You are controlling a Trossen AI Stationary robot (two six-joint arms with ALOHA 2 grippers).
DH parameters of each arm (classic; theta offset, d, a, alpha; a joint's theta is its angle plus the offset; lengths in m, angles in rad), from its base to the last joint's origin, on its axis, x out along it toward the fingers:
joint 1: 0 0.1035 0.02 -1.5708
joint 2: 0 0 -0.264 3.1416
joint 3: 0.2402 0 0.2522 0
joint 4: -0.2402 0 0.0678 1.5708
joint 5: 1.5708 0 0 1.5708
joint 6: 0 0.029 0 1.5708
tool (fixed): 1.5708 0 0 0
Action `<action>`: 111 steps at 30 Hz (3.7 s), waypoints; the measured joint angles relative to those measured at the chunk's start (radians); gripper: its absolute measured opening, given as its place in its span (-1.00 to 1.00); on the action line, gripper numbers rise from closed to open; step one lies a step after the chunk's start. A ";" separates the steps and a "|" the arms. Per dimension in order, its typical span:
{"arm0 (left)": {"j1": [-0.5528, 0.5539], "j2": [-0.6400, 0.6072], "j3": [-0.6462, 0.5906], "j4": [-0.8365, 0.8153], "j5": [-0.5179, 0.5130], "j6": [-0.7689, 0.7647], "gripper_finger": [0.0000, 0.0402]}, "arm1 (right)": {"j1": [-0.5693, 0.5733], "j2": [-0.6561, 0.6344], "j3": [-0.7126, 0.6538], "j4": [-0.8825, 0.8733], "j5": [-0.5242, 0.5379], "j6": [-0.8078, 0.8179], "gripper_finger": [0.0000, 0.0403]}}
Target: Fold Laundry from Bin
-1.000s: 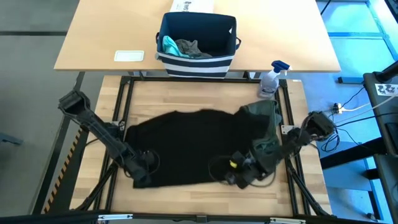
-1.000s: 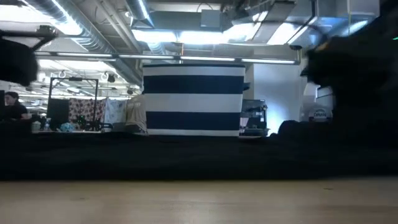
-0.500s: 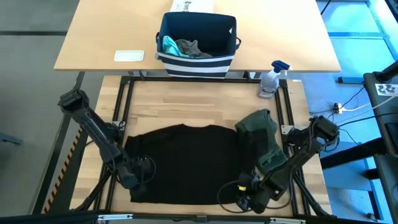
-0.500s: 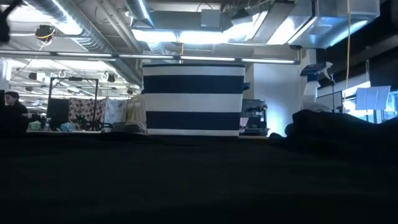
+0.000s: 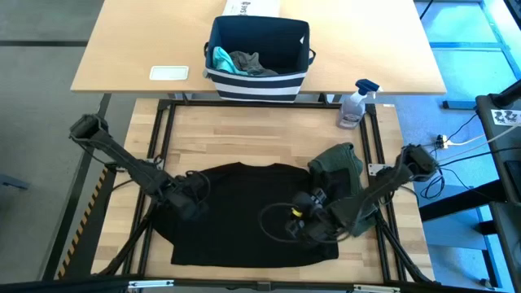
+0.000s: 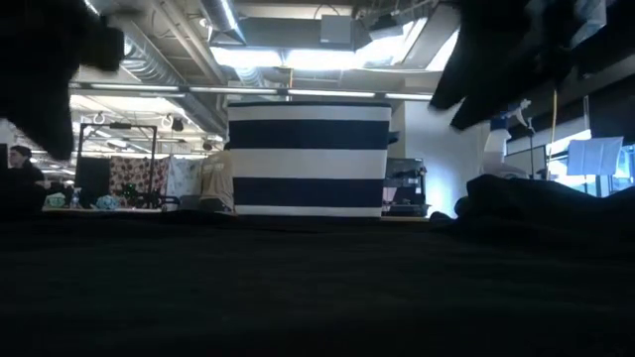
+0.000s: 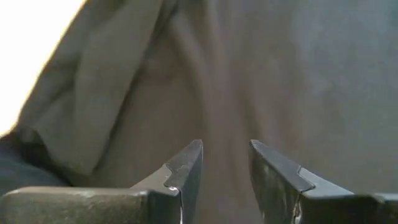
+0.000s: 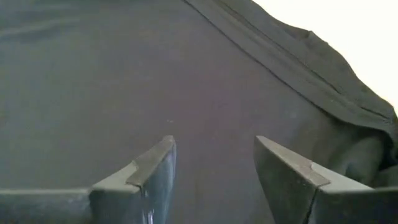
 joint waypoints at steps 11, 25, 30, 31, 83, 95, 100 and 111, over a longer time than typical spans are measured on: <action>0.145 0.010 -0.164 0.046 0.039 -0.080 -0.38 | -0.062 0.123 0.000 0.087 -0.109 -0.006 0.07; 0.265 0.009 -0.190 -0.140 -0.409 -0.118 -0.38 | -0.061 0.154 0.000 0.112 -0.159 -0.007 0.07; 0.303 0.001 -0.163 -0.130 -0.318 0.030 -0.38 | -0.061 0.154 0.000 0.111 -0.160 -0.007 0.07; 0.299 0.000 -0.146 -0.129 -0.294 0.065 -0.38 | -0.061 0.154 0.000 0.111 -0.165 -0.007 0.07; 0.069 -0.002 -0.103 0.119 -0.169 0.156 -0.38 | -0.229 -0.548 -0.601 -0.364 -0.317 0.386 0.07; 0.069 -0.002 -0.103 0.129 -0.164 0.156 -0.38 | -0.232 -0.480 -0.601 -0.264 -0.341 0.266 -0.53; 0.069 -0.002 -0.103 0.132 -0.164 0.156 -0.38 | -0.232 -0.480 -0.555 -0.309 -0.357 0.223 -0.95; 0.069 -0.002 -0.103 0.132 -0.164 0.157 -0.38 | -0.232 -0.481 -0.275 -0.477 -0.469 0.154 -0.97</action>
